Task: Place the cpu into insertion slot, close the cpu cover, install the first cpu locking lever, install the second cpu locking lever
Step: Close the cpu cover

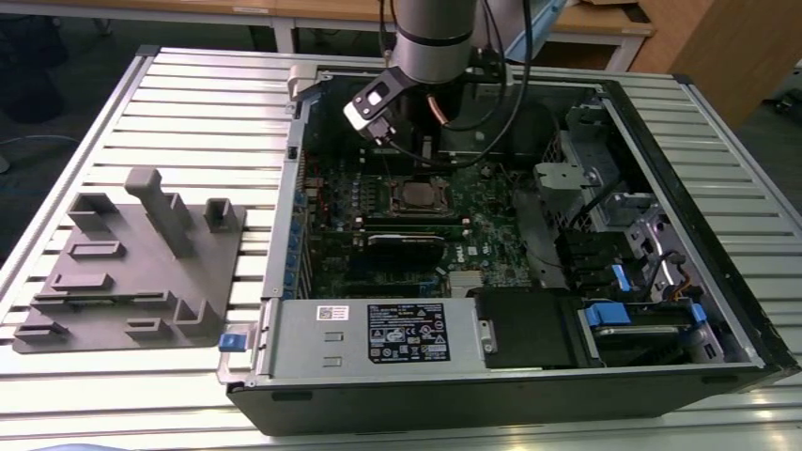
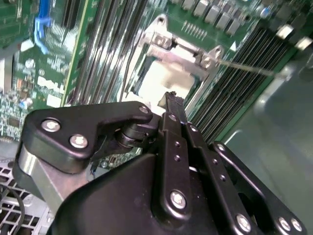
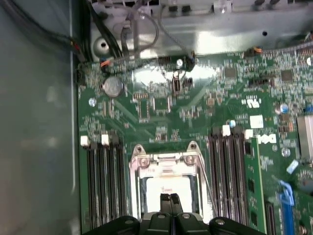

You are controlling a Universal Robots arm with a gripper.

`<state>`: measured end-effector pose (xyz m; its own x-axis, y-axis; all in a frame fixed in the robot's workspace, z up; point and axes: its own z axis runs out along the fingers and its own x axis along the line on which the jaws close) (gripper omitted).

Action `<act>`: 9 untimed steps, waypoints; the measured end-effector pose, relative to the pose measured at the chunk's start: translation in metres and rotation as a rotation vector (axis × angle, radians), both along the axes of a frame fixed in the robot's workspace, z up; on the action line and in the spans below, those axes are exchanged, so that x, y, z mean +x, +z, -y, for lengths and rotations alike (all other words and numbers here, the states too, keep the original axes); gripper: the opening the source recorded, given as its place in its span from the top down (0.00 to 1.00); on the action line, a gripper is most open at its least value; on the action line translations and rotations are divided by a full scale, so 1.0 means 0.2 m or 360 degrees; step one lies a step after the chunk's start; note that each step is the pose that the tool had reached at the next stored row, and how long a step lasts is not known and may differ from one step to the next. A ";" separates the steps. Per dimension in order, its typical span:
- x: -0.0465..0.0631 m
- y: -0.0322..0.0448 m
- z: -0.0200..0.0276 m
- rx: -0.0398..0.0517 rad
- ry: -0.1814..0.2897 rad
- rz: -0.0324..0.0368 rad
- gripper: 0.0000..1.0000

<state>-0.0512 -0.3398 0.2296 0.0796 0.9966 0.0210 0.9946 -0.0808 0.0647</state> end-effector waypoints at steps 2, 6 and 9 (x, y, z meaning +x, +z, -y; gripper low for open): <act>0.00 0.000 0.000 0.0000 0.0000 0.0000 0.89; 0.00 0.000 0.000 0.0000 0.0000 0.0000 0.89; 0.00 0.000 0.000 -0.0001 0.0002 0.0000 0.89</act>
